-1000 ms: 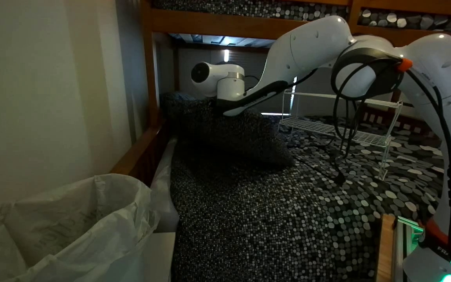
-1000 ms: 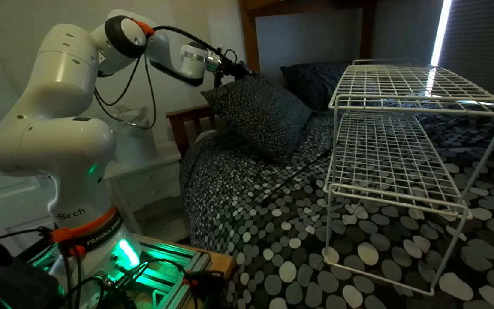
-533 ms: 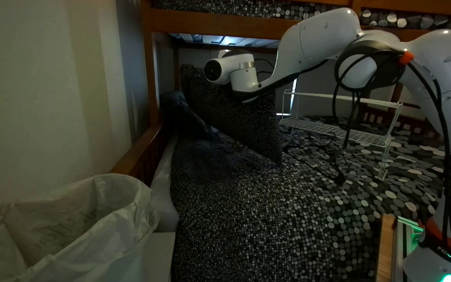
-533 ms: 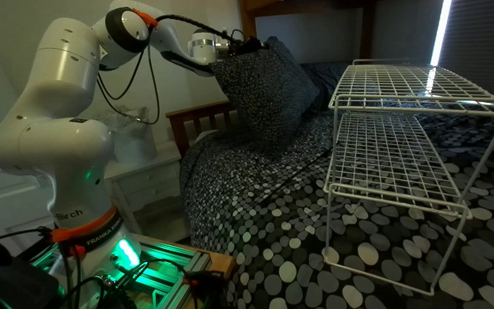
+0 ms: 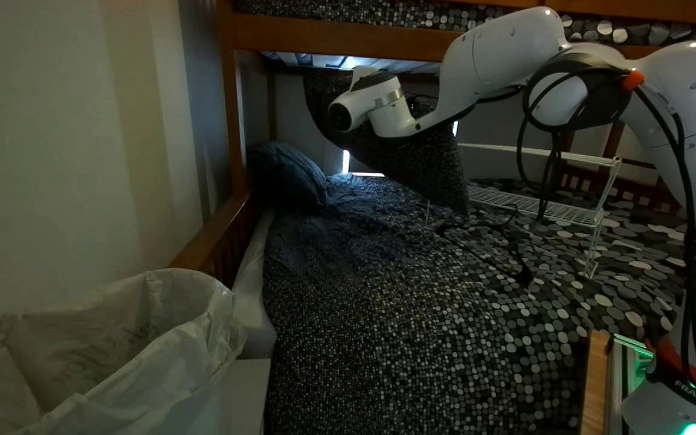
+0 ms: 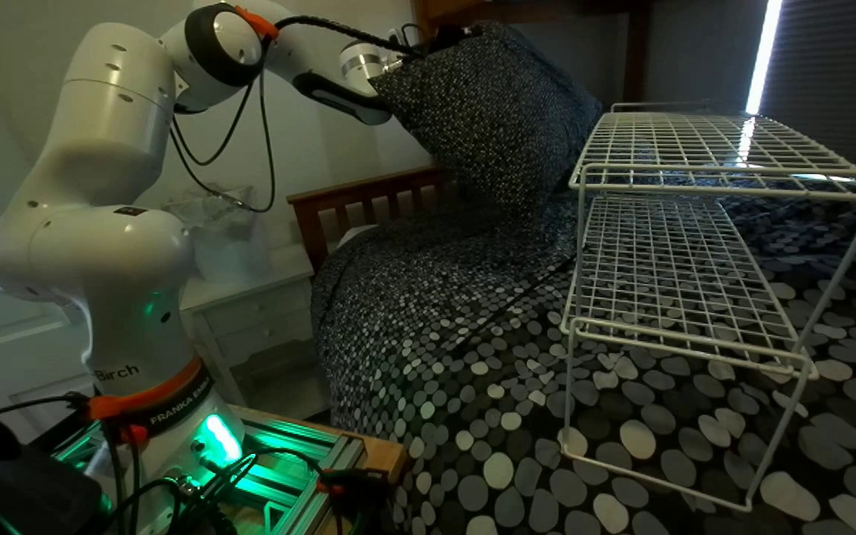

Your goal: Move the pillow on the left side of the bed a little forward on the bed

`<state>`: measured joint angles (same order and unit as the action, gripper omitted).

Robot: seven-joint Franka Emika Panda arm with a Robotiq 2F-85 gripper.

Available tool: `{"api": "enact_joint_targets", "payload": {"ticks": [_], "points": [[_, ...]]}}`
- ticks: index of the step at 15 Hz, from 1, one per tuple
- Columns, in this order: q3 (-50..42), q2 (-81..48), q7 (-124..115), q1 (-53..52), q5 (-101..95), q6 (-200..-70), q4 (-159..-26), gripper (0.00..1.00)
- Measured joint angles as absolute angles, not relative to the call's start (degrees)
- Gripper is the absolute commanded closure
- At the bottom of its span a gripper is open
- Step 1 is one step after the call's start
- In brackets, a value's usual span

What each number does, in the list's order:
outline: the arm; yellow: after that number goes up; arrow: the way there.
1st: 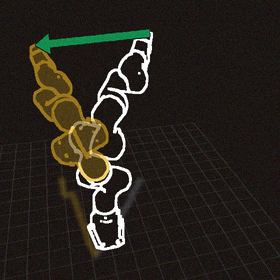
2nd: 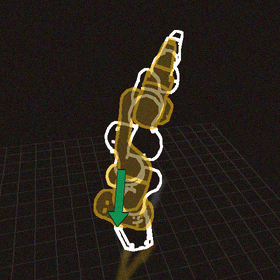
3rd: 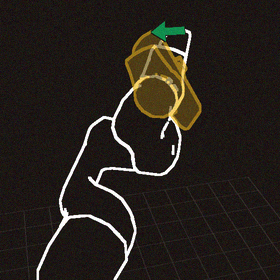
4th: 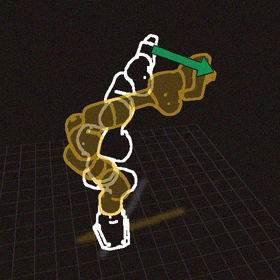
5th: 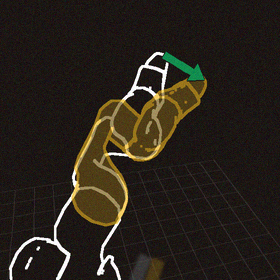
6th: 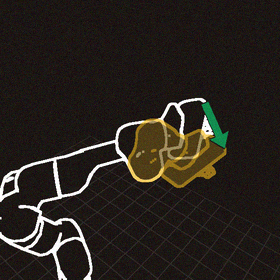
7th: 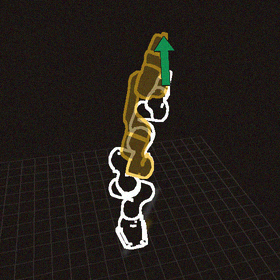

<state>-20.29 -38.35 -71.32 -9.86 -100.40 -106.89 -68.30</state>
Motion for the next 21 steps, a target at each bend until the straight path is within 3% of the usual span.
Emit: {"api": "enact_joint_targets", "payload": {"ticks": [7,21], "points": [[-14.7,-38.5,-71.3,-3.1,-103.2,-97.5,-74.9,0.97],[-3.4,-43.0,-74.7,5.2,-87.6,-103.7,-80.1,0.97]]}}
